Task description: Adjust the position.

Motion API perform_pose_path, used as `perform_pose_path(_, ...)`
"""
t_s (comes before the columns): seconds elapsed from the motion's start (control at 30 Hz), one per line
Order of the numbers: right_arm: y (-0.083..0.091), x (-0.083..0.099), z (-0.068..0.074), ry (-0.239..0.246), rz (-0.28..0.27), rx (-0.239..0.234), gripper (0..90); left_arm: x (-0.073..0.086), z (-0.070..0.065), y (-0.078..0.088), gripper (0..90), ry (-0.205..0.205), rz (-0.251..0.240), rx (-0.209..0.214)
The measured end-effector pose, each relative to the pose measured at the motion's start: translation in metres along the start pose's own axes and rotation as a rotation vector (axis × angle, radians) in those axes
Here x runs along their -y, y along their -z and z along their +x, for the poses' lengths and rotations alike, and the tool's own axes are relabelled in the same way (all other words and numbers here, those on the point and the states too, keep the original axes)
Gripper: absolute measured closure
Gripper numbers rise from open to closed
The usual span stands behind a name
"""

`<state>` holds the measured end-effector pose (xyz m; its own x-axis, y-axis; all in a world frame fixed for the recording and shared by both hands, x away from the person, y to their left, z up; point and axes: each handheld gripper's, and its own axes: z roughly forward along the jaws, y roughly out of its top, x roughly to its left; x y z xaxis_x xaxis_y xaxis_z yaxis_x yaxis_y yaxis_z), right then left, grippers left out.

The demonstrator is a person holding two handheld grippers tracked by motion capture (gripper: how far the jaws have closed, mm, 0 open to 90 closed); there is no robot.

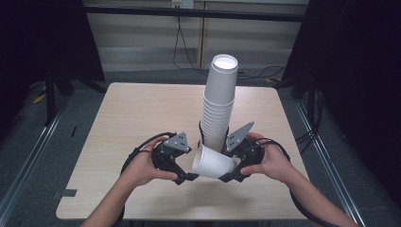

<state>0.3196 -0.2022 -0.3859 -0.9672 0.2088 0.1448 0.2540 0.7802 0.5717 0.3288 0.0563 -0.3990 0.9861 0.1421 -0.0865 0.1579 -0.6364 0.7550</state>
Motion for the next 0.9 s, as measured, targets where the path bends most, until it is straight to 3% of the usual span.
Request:
perform_pose_path(0.07, 0.001, 0.000, -0.001, 0.003, -0.001, 0.019, 24.6, 0.001, 0.000, 0.000, 9.0, 0.014, -0.002, 0.001)
perform_pose_path(0.43, 0.002, 0.004, -0.004, -0.015, -0.001, 0.020, 24.4, 0.000, -0.001, 0.000, 8.4, 0.027, -0.032, 0.010)
perform_pose_path(0.63, 0.001, -0.003, 0.000, 0.028, -0.012, 0.002, 24.4, -0.002, 0.002, -0.003, 0.4, 0.016, -0.057, 0.008)
perform_pose_path(0.9, -0.001, -0.007, 0.001, 0.052, -0.009, -0.006, 24.4, 0.000, 0.005, -0.004, 0.0, 0.034, -0.089, 0.049)
